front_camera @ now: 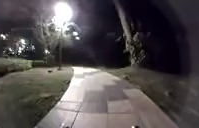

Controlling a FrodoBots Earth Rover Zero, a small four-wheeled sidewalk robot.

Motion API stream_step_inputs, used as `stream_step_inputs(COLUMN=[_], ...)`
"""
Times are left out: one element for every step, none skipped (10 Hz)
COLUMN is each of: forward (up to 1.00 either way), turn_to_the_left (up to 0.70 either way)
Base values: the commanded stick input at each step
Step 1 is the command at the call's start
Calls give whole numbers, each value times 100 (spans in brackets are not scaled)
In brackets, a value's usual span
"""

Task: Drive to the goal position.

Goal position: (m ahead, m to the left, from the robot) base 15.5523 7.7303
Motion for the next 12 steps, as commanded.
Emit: stream_step_inputs(forward=[45, 45, 45, 45, 45, 45, 45, 45, 45, 45, 45, 45], turn_to_the_left=[27, 21, 3, 0, 0, 0, 0, 0, 0, 0, 0, 4])
